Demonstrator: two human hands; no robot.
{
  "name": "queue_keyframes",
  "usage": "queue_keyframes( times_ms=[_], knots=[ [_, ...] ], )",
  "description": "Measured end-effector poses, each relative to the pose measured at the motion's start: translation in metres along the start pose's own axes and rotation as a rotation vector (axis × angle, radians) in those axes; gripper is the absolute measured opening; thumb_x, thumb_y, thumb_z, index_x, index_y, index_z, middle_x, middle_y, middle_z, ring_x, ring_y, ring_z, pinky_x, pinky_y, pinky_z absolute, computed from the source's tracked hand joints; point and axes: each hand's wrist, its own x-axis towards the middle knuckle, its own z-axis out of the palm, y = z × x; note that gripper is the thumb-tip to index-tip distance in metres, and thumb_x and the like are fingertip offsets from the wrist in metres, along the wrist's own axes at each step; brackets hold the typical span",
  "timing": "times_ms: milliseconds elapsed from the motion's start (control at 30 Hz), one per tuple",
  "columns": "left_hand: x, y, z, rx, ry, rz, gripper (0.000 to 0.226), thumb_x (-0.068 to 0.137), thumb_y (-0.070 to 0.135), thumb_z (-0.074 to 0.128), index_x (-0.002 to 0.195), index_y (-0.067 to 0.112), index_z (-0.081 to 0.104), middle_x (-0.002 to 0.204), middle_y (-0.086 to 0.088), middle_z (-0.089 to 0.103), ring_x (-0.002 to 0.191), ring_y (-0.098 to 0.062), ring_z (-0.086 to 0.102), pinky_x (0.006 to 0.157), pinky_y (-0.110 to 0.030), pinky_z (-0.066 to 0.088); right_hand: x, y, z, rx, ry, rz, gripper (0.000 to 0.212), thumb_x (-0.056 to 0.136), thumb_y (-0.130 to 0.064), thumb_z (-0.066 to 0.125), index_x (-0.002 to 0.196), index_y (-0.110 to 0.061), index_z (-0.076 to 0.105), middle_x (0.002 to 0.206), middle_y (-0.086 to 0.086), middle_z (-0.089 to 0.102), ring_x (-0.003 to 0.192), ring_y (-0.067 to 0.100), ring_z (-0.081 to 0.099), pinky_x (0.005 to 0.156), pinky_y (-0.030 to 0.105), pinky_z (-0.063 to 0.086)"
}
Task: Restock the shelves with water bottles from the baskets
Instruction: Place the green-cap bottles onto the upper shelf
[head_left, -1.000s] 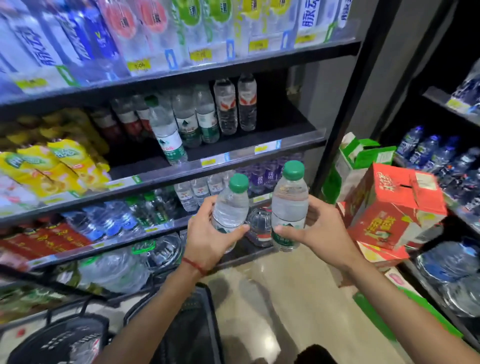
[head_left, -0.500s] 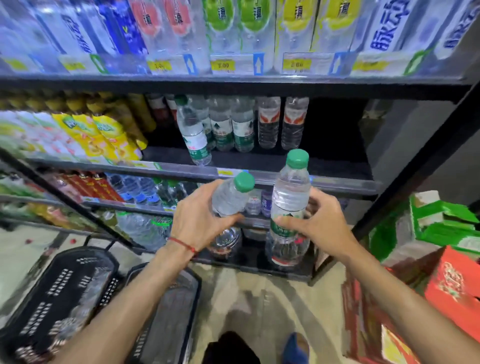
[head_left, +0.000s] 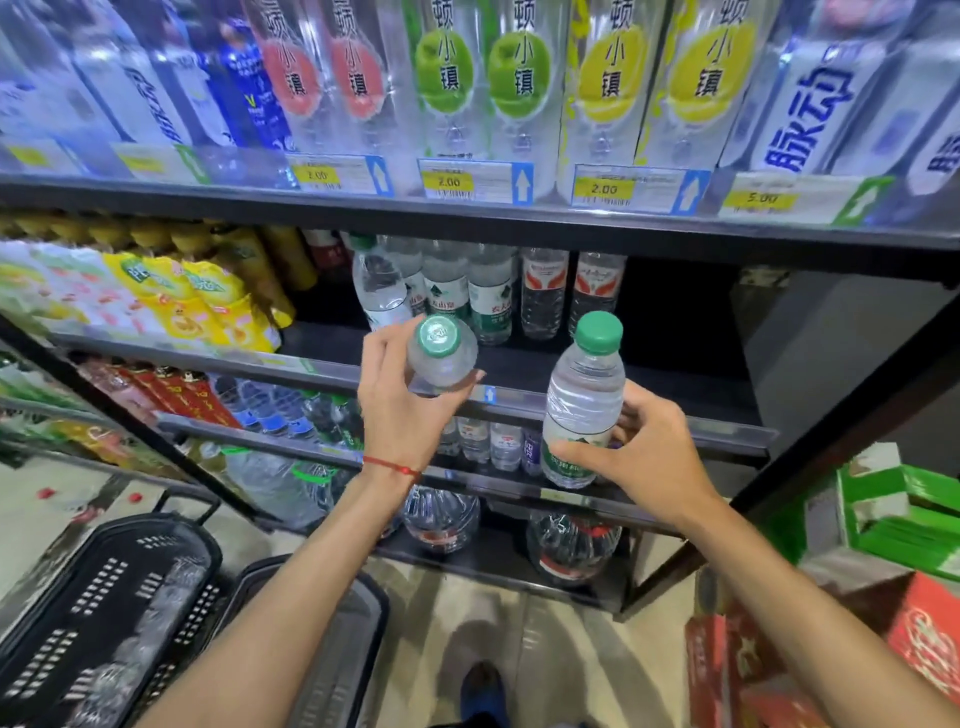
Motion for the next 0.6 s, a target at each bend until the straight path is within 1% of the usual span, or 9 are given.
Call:
queue_keyframes(
  times_ms=[67, 133, 200, 300, 367, 433, 500, 600],
  knots=[
    [0.012, -0.011, 0.012, -0.006, 0.037, 0.031, 0.063, 0.074, 0.027, 0.094, 0.125, 0.003, 0.065, 0.119, -0.007, 0.054, 0.112, -0.019, 0.057, 0.087, -0.043, 0.056, 0.008, -0.001, 0.003, -0.005, 0.017, -0.001, 0.061, 0.071, -0.01, 0.095, 0.126, -0.02, 0.071, 0.112, -0.013, 0.078, 0.105, 0.006, 0.073, 0.091, 0.021, 0.056],
    [0.02, -0.028, 0.026, -0.026, 0.029, 0.02, 0.064, 0.076, 0.028, 0.093, 0.129, 0.006, 0.064, 0.12, -0.006, 0.053, 0.114, -0.025, 0.058, 0.089, -0.048, 0.056, 0.014, -0.002, 0.008, -0.001, 0.03, 0.018, 0.061, 0.071, -0.01, 0.095, 0.125, -0.022, 0.071, 0.11, -0.014, 0.079, 0.102, 0.005, 0.074, 0.087, 0.02, 0.057],
    [0.024, -0.044, 0.038, -0.062, 0.012, -0.053, 0.068, 0.075, 0.029, 0.094, 0.133, 0.01, 0.063, 0.122, -0.006, 0.052, 0.117, -0.024, 0.058, 0.092, -0.049, 0.055, 0.019, 0.0, 0.015, 0.006, 0.05, 0.032, 0.059, 0.071, -0.011, 0.095, 0.124, -0.023, 0.071, 0.109, -0.013, 0.079, 0.098, 0.004, 0.074, 0.083, 0.022, 0.058],
    [0.031, -0.064, 0.053, -0.108, 0.005, -0.135, 0.071, 0.073, 0.029, 0.094, 0.135, 0.016, 0.062, 0.123, 0.0, 0.051, 0.119, -0.024, 0.057, 0.094, -0.051, 0.054, 0.024, 0.001, 0.023, 0.029, 0.074, 0.044, 0.058, 0.072, -0.01, 0.094, 0.124, -0.022, 0.071, 0.113, -0.011, 0.078, 0.105, 0.008, 0.074, 0.092, 0.024, 0.058],
    [0.035, -0.073, 0.061, -0.108, 0.008, -0.163, 0.073, 0.071, 0.027, 0.095, 0.135, 0.016, 0.061, 0.122, 0.005, 0.048, 0.12, -0.02, 0.056, 0.096, -0.05, 0.053, 0.027, 0.003, 0.026, 0.04, 0.08, 0.045, 0.057, 0.072, -0.009, 0.094, 0.123, -0.022, 0.072, 0.114, -0.011, 0.078, 0.108, 0.009, 0.073, 0.096, 0.024, 0.057],
    [0.037, -0.081, 0.067, -0.107, 0.01, -0.202, 0.076, 0.071, 0.028, 0.095, 0.137, 0.015, 0.06, 0.124, 0.004, 0.049, 0.12, -0.017, 0.054, 0.099, -0.05, 0.052, 0.029, 0.005, 0.03, 0.042, 0.092, 0.047, 0.057, 0.071, -0.009, 0.094, 0.121, -0.022, 0.072, 0.113, -0.012, 0.078, 0.107, 0.008, 0.073, 0.096, 0.023, 0.056],
    [0.038, -0.088, 0.073, -0.119, 0.01, -0.266, 0.079, 0.072, 0.028, 0.094, 0.14, 0.014, 0.058, 0.128, -0.001, 0.053, 0.121, -0.015, 0.054, 0.101, -0.049, 0.051, 0.031, 0.006, 0.033, 0.04, 0.096, 0.05, 0.057, 0.07, -0.009, 0.095, 0.121, -0.023, 0.072, 0.112, -0.012, 0.079, 0.106, 0.007, 0.073, 0.097, 0.022, 0.056],
    [0.04, -0.089, 0.079, -0.148, 0.045, -0.318, 0.079, 0.073, 0.028, 0.094, 0.141, 0.013, 0.057, 0.126, -0.003, 0.057, 0.121, -0.017, 0.056, 0.101, -0.049, 0.051, 0.035, 0.007, 0.036, 0.035, 0.091, 0.049, 0.059, 0.07, -0.009, 0.095, 0.123, -0.023, 0.072, 0.112, -0.014, 0.078, 0.107, 0.006, 0.073, 0.096, 0.022, 0.056]
  ],
)
